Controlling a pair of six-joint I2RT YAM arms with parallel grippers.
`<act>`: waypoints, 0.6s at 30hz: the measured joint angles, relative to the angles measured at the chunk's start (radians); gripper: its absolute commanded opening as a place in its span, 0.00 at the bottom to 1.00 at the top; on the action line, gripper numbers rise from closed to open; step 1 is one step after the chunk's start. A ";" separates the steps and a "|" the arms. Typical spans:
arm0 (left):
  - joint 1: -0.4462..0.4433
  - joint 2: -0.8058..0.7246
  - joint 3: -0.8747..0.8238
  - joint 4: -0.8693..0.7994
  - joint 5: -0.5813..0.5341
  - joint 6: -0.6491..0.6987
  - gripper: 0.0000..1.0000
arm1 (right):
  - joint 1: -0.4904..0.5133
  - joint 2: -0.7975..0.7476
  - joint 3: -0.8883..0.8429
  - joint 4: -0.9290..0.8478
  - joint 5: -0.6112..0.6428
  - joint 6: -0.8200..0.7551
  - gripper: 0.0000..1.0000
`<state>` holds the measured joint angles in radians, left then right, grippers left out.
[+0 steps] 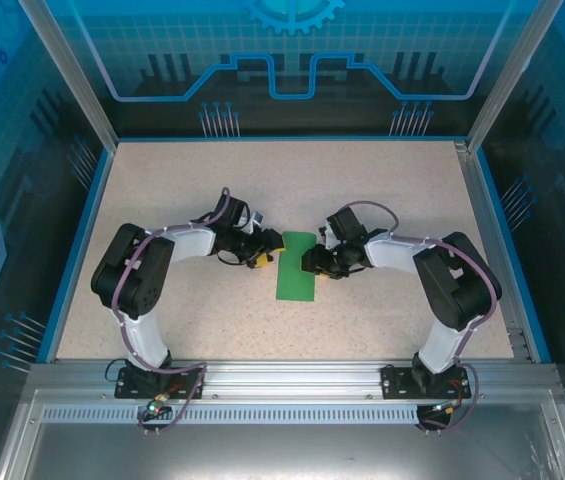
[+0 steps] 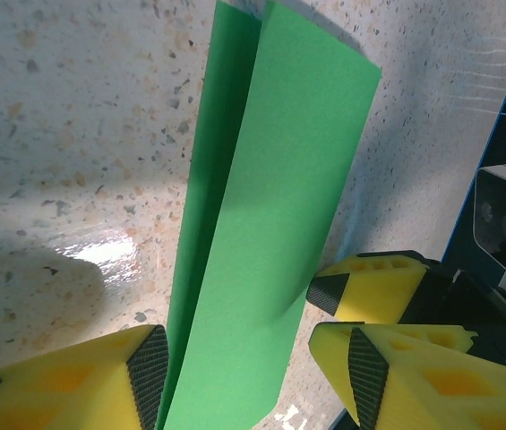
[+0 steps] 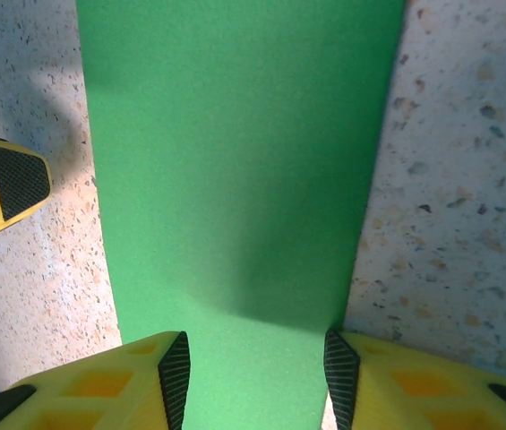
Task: Fold a paper plane with a square sheet of paper (pick it up from the middle)
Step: Fold the triangle a second time at the center of the table.
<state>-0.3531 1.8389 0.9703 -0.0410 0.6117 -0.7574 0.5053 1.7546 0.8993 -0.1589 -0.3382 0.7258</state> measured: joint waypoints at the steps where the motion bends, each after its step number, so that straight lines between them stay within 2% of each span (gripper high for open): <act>1: -0.002 0.004 0.002 -0.001 0.000 0.000 0.59 | 0.000 0.000 0.000 0.000 0.001 0.000 0.47; 18: -0.030 0.080 0.072 -0.021 -0.004 0.008 0.58 | 0.000 0.005 0.000 0.000 0.006 0.000 0.46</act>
<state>-0.3828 1.9190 1.0420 -0.0616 0.6079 -0.7494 0.5053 1.7596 0.8993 -0.1593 -0.3325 0.7258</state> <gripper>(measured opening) 0.585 0.462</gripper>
